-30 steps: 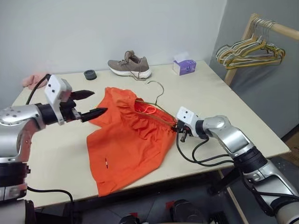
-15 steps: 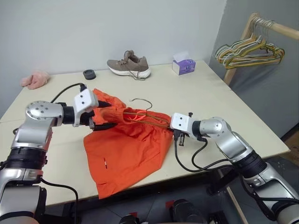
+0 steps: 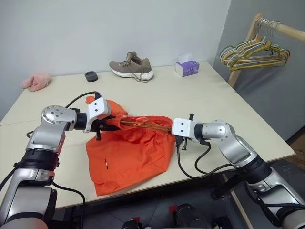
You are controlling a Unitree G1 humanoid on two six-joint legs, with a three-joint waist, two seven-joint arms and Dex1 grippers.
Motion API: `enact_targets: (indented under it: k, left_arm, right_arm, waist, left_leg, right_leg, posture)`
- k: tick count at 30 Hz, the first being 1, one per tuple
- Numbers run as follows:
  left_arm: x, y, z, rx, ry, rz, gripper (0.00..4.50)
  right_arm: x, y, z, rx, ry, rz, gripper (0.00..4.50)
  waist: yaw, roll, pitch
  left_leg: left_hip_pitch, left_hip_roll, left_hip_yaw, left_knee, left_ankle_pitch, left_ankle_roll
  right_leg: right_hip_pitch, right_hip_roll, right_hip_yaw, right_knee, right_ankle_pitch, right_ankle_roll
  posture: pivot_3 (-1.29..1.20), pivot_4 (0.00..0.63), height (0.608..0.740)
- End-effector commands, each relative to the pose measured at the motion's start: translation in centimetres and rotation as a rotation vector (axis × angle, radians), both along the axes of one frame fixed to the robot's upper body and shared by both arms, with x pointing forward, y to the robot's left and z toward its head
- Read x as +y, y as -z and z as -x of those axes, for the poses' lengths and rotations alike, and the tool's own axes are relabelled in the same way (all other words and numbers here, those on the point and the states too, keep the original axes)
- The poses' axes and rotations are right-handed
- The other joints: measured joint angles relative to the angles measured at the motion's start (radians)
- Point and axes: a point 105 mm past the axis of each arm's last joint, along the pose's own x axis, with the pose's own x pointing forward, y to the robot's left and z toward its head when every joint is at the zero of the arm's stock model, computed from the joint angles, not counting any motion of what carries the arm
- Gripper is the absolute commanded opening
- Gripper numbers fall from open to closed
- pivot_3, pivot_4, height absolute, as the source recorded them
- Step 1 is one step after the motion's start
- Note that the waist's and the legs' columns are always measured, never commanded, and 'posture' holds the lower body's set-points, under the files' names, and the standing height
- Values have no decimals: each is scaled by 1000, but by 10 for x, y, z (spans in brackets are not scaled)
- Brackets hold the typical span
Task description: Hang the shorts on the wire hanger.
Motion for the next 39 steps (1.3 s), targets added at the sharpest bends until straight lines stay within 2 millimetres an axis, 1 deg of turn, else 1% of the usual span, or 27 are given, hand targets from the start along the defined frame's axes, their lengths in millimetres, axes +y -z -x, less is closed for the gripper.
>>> enact_targets:
  k: [1, 3, 4, 5, 7, 9, 11, 12, 13, 15, 16, 17, 19, 22, 24, 26, 29, 33, 35, 37, 39]
  left_arm:
    - [-6, -15, 1, -45, 16, 43, 45]
    - [-3, -13, 3, -32, 8, 43, 18]
    - [1, -11, 5, -20, -11, 48, 18]
    - [4, -10, 5, -13, -25, 52, 0]
    - [12, -9, 6, -4, -63, 64, 0]
    - [16, -10, 7, 3, -92, 85, 0]
    - [22, -12, 7, 14, -136, 128, 0]
    - [26, -13, 7, 19, -161, 148, 0]
    - [29, -14, 8, 24, -181, 166, 0]
    - [32, -15, 9, 41, -210, 200, 0]
    - [33, -16, 11, 50, -218, 215, 0]
    - [33, -17, 12, 58, -224, 228, 0]
    - [33, -17, 14, 70, -229, 242, 0]
    - [30, -19, 16, 81, -222, 254, 0]
    - [29, -21, 17, 84, -220, 258, 0]
    - [27, -22, 17, 85, -219, 259, 0]
    - [25, -22, 17, 86, -216, 260, 0]
    - [23, -22, 18, 88, -212, 263, 0]
    - [22, -22, 18, 88, -213, 265, 0]
    - [21, -20, 19, 91, -214, 271, 0]
    - [19, -19, 20, 96, -215, 279, 0]
  right_arm:
    - [15, -18, 6, -88, -105, -2, 0]
    - [13, -18, 4, -94, -115, 10, 0]
    - [6, -20, -1, -108, -94, 19, 0]
    - [1, -21, -5, -118, -78, 25, 513]
    - [-18, -21, -13, -125, -32, 53, 1041]
    - [-34, -21, -18, -127, 14, 66, 1787]
    - [-54, -20, -24, -108, 102, 64, 2435]
    - [-63, -18, -25, -85, 148, 49, 2889]
    - [-69, -17, -25, -59, 186, 27, 3155]
    - [-70, -17, -23, 16, 258, -74, 3815]
    - [-67, -17, -21, 60, 288, -135, 4208]
    - [-60, -16, -17, 115, 308, -203, 4467]
    - [-44, -16, -7, 232, 316, -321, 4467]
    - [-16, -15, 7, 367, 307, -435, 4467]
    - [-1, -14, 11, 451, 321, -493, 4467]
    - [10, -10, 11, 510, 345, -516, 4467]
    - [17, -1, 7, 545, 402, -518, 4467]
    - [15, 15, -7, 503, 485, -480, 4467]
    - [17, 18, -10, 498, 498, -478, 4467]
    - [24, 24, -9, 519, 497, -481, 4467]
    - [30, 28, -8, 522, 489, -480, 4097]
  waist:
    - [0, 0, 0]
    - [0, -1, 0]
    - [-1, -1, 0]
    - [-1, -1, 0]
    - [-1, -1, 0]
    - [0, -1, 0]
    - [1, -1, 0]
    - [2, -1, -1]
    - [2, -2, -1]
    - [2, -2, -1]
    - [0, -2, -1]
    - [-2, -2, -1]
    - [-8, -2, -1]
    - [-9, -2, -1]
    - [-7, -3, -2]
    - [-4, -3, -2]
    - [1, -3, -2]
    - [3, -4, -2]
    - [1, -3, -2]
    - [1, -4, -2]
    - [-1, -3, -2]
  left_leg:
    - [0, 0, 0, 0, 0, 0]
    - [0, 0, 0, 0, 0, 0]
    - [0, 0, 0, 0, 0, 0]
    - [1, 0, 0, 0, 0, 0]
    - [1, 0, 0, 0, 0, 0]
    - [1, 0, 0, 1, 0, 0]
    - [1, 0, 0, 2, 0, 0]
    - [1, 0, 0, 2, 0, 0]
    - [2, 0, -1, 2, 0, 0]
    - [2, 0, -1, 2, 1, 0]
    - [2, 0, -1, 2, 1, 0]
    - [3, 0, -1, 2, 1, 0]
    - [4, 0, 0, 2, 1, 0]
    - [8, 0, 0, 2, 1, 1]
    - [8, 0, -1, 2, 1, 1]
    - [9, 0, -1, 2, 2, 1]
    - [9, 0, -1, 2, 2, 1]
    - [8, 0, -1, 2, 2, 1]
    - [8, 0, 0, 2, 2, 1]
    - [8, 0, 0, 2, 2, 1]
    - [8, 0, 0, 1, 2, 1]
  right_leg:
    - [0, 0, 0, 0, 0, 0]
    - [0, 0, 0, 1, 0, 0]
    - [0, 0, 0, 1, 0, 0]
    - [0, 0, 0, 2, 0, 0]
    - [0, 0, 0, 4, 0, 0]
    - [0, 0, 0, 4, 0, 0]
    - [0, 0, 0, 5, 0, 0]
    - [0, 0, 0, 6, 0, 0]
    - [0, 0, 0, 6, 0, 0]
    - [0, 0, -1, 6, 0, 0]
    - [0, 0, -1, 6, 0, 0]
    - [0, 0, 0, 7, 0, -1]
    - [0, 0, 1, 9, 0, -1]
    - [1, 1, 2, 13, -1, -1]
    - [2, 1, 1, 14, -1, -1]
    - [2, 1, 1, 14, -1, -1]
    - [2, 1, 1, 14, -1, -1]
    - [2, 1, 1, 13, -1, -1]
    - [2, 1, 2, 13, -1, -1]
    - [1, 1, 2, 13, -1, -1]
    - [1, 1, 2, 13, -1, -1]
  posture:
    - [-223, 0, 740]
    - [-222, 0, 740]
    - [-222, 0, 740]
    - [-222, 0, 740]
    - [-219, 0, 740]
    - [-217, 0, 740]
    - [-216, 0, 740]
    - [-216, 0, 740]
    - [-213, 0, 740]
    - [-213, 0, 740]
    - [-215, 0, 740]
    - [-215, 0, 740]
    - [-214, 0, 740]
    - [-216, 0, 740]
    - [-215, 0, 740]
    - [-214, 0, 740]
    - [-213, 0, 740]
    - [-210, 0, 740]
    - [-210, 0, 740]
    - [-209, 0, 740]
    - [-204, 0, 740]
